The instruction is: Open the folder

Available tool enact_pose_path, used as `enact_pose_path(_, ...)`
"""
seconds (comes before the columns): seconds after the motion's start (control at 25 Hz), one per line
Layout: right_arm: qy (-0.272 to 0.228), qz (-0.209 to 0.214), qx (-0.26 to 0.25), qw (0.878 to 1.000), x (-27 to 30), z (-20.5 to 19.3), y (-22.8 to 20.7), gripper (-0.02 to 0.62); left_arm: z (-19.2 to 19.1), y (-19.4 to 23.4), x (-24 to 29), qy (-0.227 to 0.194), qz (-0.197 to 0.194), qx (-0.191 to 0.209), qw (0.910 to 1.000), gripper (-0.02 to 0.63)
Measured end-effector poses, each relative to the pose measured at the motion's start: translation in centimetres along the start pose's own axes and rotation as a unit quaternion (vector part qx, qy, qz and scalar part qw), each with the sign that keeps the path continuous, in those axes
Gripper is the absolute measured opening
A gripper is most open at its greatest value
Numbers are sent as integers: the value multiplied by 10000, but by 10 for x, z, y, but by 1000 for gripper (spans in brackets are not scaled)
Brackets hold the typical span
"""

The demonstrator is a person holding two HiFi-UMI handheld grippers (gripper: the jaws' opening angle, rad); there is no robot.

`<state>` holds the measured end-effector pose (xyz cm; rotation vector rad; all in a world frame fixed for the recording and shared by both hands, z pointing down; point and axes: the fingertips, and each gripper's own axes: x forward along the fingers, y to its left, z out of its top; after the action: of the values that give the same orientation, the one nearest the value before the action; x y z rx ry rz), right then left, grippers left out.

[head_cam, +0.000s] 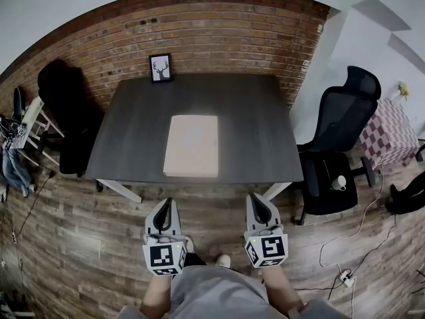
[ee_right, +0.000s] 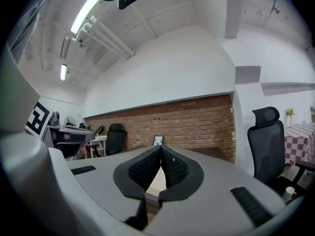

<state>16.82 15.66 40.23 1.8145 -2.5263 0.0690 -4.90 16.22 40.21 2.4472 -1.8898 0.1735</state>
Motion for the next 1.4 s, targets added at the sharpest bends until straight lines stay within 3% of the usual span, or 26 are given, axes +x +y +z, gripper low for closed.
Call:
enact_pose_path(0.4, 37, 28, -17, 10000, 31, -2, -9, 0, -1, 6, 31, -14, -4, -41, 10000, 3)
enact_pose_path(0.72, 117, -94, -54, 9999, 91, -5, -18, 0, -2, 33, 90, -6, -141, -74, 9999, 3)
enact_pose_path(1.4, 354, -738, 24, 9966, 239, 1, -21, 0, 3, 128, 222, 156, -648, 38, 9978, 3)
